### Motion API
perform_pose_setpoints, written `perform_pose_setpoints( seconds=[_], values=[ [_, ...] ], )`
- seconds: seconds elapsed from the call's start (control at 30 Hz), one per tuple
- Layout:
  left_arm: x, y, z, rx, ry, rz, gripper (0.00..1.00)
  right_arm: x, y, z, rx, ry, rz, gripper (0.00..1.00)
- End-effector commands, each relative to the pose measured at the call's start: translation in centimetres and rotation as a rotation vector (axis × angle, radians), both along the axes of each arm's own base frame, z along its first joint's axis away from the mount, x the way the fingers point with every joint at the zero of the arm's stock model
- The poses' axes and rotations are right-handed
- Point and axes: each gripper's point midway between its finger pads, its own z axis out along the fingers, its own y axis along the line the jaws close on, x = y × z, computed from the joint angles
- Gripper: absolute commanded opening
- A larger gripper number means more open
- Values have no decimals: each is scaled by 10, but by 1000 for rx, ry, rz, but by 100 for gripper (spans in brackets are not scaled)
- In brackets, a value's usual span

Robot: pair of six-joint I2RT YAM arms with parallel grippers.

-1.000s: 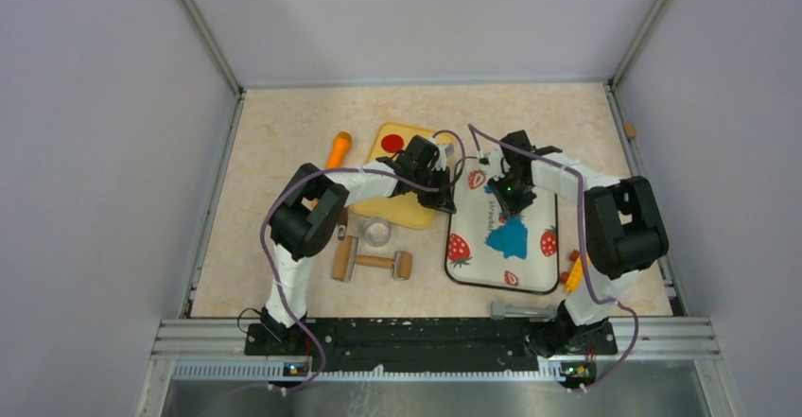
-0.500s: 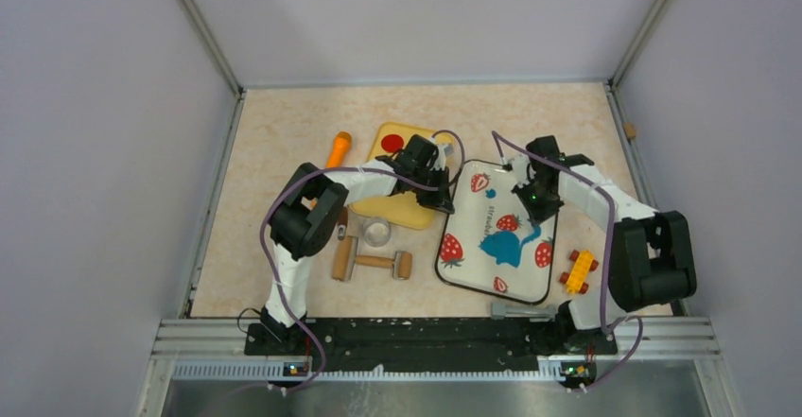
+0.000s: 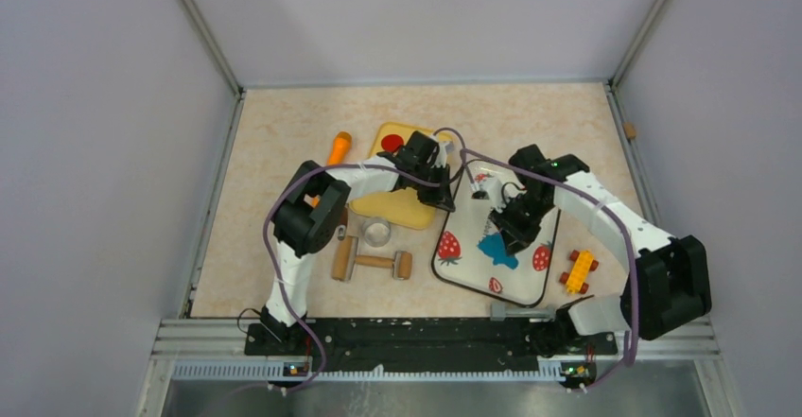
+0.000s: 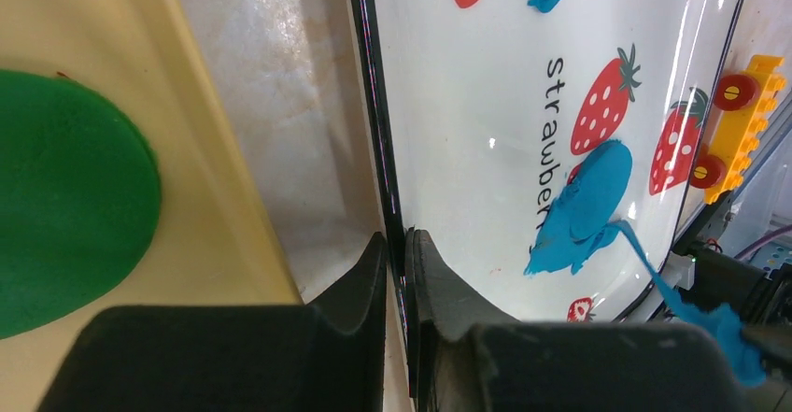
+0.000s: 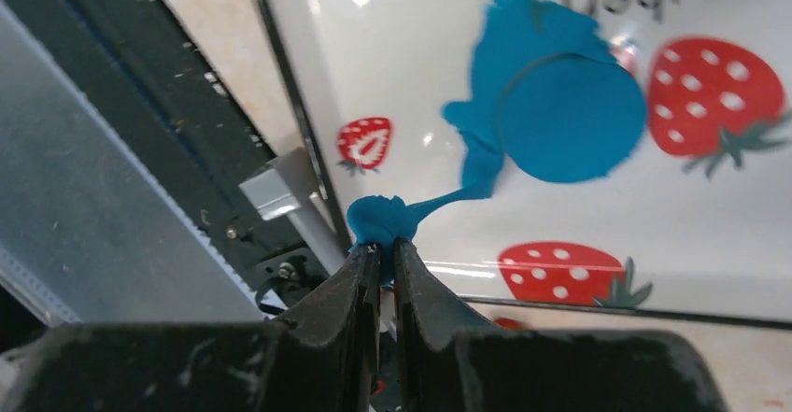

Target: Roll out the dumpling wrappers from the dough

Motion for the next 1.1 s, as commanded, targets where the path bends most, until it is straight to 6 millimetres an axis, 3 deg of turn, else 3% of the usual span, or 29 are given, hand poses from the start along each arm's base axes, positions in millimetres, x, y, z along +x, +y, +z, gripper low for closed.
perform_pose_setpoints(
  seconds=[0.0,0.2,0.27,0.4,0.57,0.8,0.97,1.07],
  values=[
    [11,-1,-1,4,-37,-16,0,-16,43,37,171,-25,162,11],
    [15,2,3,-11,-42,-19,0,24,93,79,329,-88,111,11],
    [15,4,5,-17,-41,-21,0,42,102,92,349,-130,103,11],
    [19,9,9,-24,-47,-14,0,81,109,99,316,-209,66,10],
    [20,10,18,-39,-61,-18,0,129,97,95,281,-272,-13,8],
    [17,12,16,-42,-53,-20,0,197,54,116,257,-386,-171,8],
    [14,12,14,-44,-40,-22,0,224,28,125,229,-449,-232,8],
    [14,13,13,-44,-41,-21,0,228,22,128,232,-455,-244,8]
  ],
)
